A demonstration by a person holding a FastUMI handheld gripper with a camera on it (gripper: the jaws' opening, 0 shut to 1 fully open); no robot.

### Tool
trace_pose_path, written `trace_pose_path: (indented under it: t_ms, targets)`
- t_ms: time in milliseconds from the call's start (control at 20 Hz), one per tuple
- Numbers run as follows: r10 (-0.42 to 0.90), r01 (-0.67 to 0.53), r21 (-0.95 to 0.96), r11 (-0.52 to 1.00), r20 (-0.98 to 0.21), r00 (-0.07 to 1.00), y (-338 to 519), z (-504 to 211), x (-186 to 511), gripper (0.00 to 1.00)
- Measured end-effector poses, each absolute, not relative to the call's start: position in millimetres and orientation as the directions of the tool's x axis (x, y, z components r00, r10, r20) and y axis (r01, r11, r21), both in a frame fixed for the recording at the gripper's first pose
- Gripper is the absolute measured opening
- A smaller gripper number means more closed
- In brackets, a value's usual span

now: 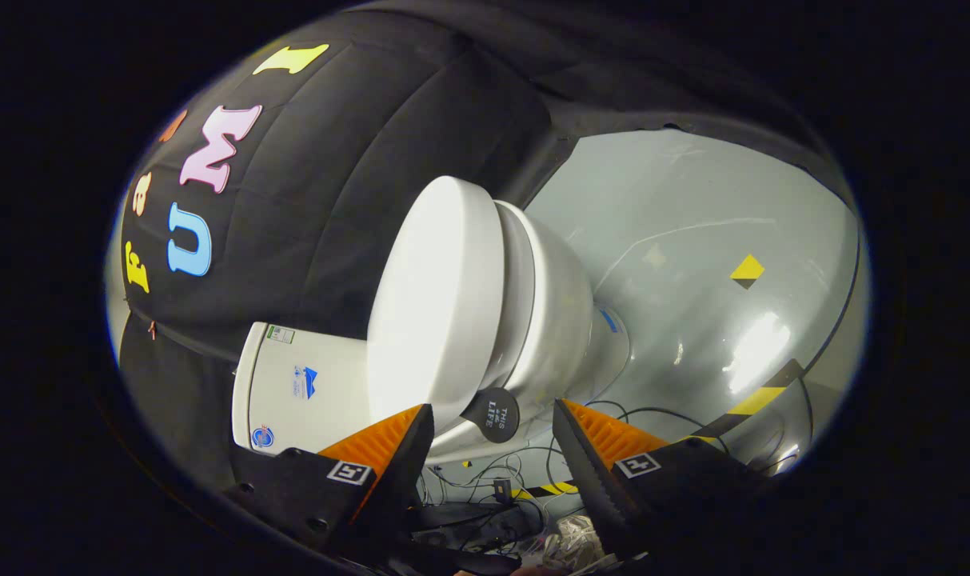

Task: Open the toilet lid.

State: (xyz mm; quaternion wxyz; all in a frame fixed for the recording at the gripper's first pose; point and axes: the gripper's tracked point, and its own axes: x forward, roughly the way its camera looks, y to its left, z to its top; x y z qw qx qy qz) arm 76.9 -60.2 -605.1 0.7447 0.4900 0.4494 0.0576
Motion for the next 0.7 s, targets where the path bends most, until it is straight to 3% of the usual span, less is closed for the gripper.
trace_pose_path:
  t_ms: [100,200,350,400,450,600,700]
  targets:
    - [0.555,0.365,0.794,0.486,-0.603,0.573,-50,-613,79,0.87]
    - [0.577,0.379,0.808,0.451,-0.588,0.567,-40,-618,83,0.73]
    - [0.573,0.403,0.800,0.445,-0.600,0.558,-32,-634,81,0.47]
    - [0.579,0.412,0.808,0.421,-0.589,0.564,-36,-630,83,0.34]
    - [0.586,0.419,0.823,0.384,-0.568,0.578,-50,-618,80,0.34]
    - [0.596,0.394,0.834,0.386,-0.552,0.584,-35,-622,84,0.14]
    - [0.584,0.373,0.825,0.426,-0.565,0.583,-34,-619,85,0.14]
